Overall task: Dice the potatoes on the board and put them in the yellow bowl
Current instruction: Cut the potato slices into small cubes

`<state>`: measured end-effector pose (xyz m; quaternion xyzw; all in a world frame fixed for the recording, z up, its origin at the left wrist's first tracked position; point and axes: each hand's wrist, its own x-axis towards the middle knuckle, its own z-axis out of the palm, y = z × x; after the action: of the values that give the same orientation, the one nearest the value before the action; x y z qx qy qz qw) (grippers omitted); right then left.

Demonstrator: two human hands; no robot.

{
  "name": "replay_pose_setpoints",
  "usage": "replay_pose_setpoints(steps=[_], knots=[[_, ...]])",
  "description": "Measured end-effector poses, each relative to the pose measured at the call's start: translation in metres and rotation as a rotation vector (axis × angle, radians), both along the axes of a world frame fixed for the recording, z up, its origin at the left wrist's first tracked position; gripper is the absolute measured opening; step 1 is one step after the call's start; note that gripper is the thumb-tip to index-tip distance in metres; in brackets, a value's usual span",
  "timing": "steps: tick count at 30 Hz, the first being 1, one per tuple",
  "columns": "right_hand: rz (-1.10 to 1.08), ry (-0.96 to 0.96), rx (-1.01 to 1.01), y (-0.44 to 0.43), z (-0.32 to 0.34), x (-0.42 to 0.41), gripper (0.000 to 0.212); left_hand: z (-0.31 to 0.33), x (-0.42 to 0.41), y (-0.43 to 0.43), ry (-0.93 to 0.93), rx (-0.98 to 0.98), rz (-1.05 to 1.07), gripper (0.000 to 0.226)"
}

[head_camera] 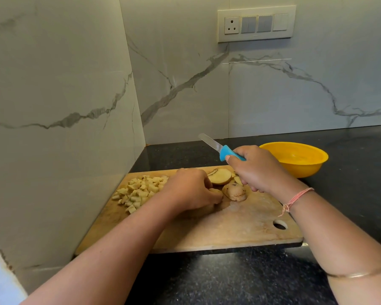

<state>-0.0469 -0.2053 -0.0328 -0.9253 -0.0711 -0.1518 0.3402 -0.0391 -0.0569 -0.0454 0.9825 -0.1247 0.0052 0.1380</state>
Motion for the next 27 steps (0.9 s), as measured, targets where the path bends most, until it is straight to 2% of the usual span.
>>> replay_pose_setpoints(steps=[9,14,27], knots=[[0.016,0.021,-0.021,0.003,-0.002,-0.002,0.032,0.002,0.011,0.020,0.024,0.081,0.123,0.040],[0.029,0.028,-0.025,0.007,-0.004,-0.003,0.031,0.002,0.014,0.029,0.005,-0.008,0.152,0.035],[0.047,0.025,-0.054,0.020,-0.010,-0.017,0.033,0.005,0.019,0.038,0.043,-0.093,0.092,0.032]])
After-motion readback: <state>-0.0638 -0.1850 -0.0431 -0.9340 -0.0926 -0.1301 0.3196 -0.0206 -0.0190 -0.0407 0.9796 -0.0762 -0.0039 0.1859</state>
